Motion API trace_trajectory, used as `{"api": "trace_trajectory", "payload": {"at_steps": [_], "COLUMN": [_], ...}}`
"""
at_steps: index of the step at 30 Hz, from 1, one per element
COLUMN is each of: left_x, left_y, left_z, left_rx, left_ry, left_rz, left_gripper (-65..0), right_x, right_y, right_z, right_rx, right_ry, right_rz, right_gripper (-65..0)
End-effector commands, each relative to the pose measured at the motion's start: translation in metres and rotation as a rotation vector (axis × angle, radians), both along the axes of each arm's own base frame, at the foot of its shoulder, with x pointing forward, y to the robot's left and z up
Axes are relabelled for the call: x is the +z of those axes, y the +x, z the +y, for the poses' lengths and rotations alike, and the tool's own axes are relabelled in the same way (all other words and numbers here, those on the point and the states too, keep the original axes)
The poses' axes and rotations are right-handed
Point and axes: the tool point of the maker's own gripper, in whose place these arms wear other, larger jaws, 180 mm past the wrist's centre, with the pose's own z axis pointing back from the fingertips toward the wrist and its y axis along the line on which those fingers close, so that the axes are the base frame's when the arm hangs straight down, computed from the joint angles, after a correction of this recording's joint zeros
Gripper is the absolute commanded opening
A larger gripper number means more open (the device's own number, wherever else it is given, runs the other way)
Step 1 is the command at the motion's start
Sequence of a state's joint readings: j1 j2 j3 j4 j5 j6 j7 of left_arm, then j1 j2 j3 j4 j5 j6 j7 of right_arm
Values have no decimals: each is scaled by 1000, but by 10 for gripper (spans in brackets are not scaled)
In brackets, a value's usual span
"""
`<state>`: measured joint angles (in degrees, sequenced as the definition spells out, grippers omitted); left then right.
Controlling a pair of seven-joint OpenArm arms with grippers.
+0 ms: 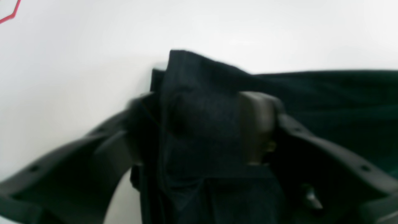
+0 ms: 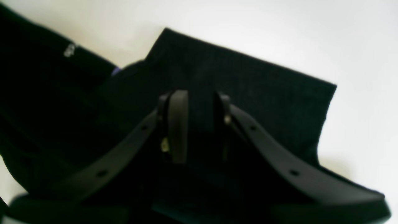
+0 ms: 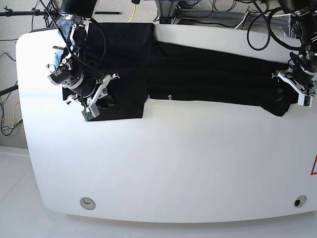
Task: Fold the T-shirt properly
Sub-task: 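Grasp the folded shirt's end with the right gripper and the sleeve end with the left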
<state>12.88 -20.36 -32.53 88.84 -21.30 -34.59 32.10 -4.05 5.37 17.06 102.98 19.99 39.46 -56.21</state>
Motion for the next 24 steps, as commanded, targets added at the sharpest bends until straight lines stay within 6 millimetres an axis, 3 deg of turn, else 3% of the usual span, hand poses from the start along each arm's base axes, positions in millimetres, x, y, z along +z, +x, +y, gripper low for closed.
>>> {"api": "trace_trajectory", "payload": {"at_steps": [1, 7, 13, 24], "left_x": [14, -6, -19, -16], "left_y": [5, 3, 4, 9], "left_z": [7, 13, 12, 8], "left_rx": [1, 13, 14, 6], "left_ry": [15, 26, 29, 27], "left_rz": [-36, 14, 45, 27], "left_gripper": [-244, -237, -232, -223], "right_x": [11, -9, -31, -35], "right_y": [11, 25, 34, 34], "right_z": [0, -14, -9, 9], "right_rx": [3, -65, -72, -19], "right_ry": [27, 88, 142, 149], "right_rz": [-42, -2, 52, 71], "right_gripper": [-478, -464, -463, -462]}}
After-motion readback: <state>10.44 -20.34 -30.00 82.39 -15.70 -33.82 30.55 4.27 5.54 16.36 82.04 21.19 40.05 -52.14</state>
